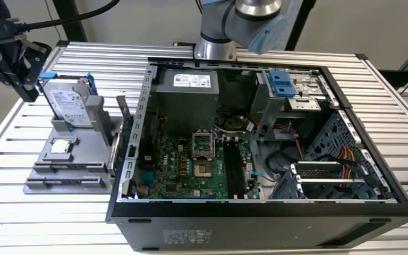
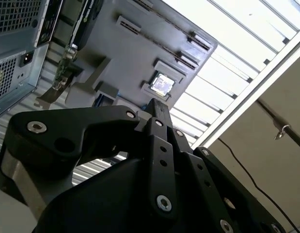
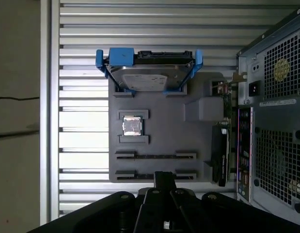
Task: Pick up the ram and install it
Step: 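Pick up the ram and move it above insertion slot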
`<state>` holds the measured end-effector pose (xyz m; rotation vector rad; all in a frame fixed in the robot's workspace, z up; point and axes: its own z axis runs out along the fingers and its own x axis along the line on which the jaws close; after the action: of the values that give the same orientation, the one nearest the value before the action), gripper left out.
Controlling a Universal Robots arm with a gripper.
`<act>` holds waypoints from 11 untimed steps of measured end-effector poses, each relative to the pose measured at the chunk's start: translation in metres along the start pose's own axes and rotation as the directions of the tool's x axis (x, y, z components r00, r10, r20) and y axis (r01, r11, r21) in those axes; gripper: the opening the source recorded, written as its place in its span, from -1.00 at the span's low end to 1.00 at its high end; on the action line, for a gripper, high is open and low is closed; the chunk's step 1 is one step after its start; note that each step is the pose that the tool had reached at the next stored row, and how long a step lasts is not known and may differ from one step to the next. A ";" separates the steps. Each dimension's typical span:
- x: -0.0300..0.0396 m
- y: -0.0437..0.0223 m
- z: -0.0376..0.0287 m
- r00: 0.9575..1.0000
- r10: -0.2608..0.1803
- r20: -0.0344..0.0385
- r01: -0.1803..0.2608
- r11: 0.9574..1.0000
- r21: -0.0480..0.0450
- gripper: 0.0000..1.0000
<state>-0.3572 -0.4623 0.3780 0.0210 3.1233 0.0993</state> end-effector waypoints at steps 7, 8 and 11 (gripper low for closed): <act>-0.0001 -0.0028 0.0005 1.000 0.000 -0.001 0.000 1.000 0.000 -1.00; 0.0000 -0.0031 0.0006 1.000 0.000 -0.001 0.000 1.000 0.000 -1.00; 0.0000 -0.0036 0.0008 1.000 0.000 -0.001 0.000 1.000 0.000 -1.00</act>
<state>-0.3571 -0.4658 0.3770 0.0210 3.1244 0.0992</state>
